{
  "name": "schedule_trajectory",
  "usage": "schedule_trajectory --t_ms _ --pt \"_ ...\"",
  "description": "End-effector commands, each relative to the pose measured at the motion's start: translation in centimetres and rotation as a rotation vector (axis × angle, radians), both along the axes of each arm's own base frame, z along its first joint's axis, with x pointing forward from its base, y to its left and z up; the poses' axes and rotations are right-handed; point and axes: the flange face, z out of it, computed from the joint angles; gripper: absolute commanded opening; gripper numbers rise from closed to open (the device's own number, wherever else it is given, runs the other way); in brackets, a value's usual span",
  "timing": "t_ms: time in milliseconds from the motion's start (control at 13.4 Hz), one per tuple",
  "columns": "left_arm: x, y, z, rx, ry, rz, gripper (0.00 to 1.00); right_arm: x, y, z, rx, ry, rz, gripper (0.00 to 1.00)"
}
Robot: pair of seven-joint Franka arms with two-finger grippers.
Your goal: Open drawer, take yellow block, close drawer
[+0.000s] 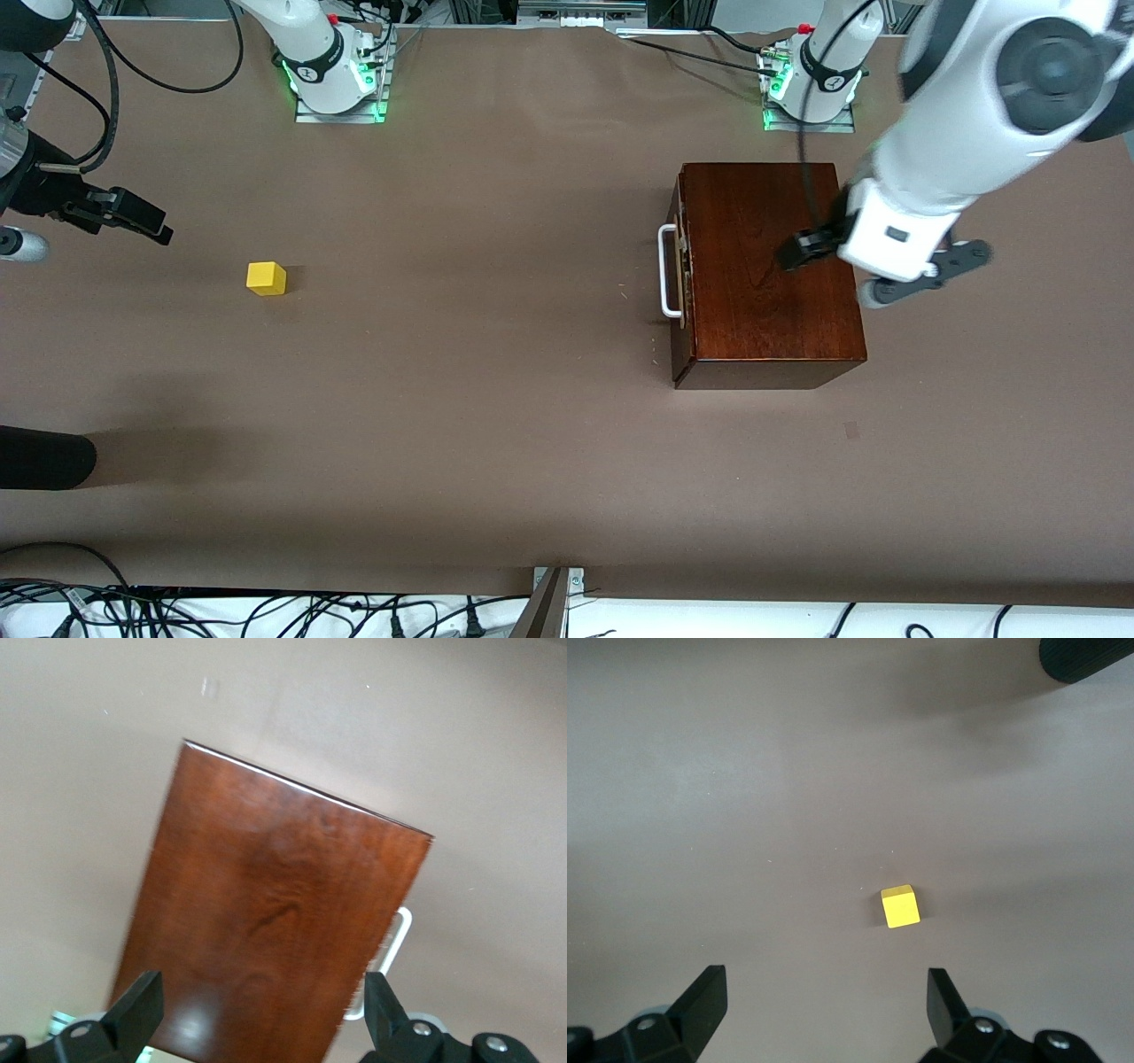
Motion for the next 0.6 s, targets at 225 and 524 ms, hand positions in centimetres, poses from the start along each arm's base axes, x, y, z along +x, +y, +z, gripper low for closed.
schedule_trajectory --t_ms 225,524 --pt "-0.6 8.6 3.1 -0.061 -0.021 -0.202 1.00 -0.3 0.5 0.4 -0.011 0.002 0.009 1.00" --pt "-1.0 11.3 2.9 -0.050 -0.048 -0.278 1.00 -0.2 0.5 1.2 -0.012 -0.015 0.020 1.00"
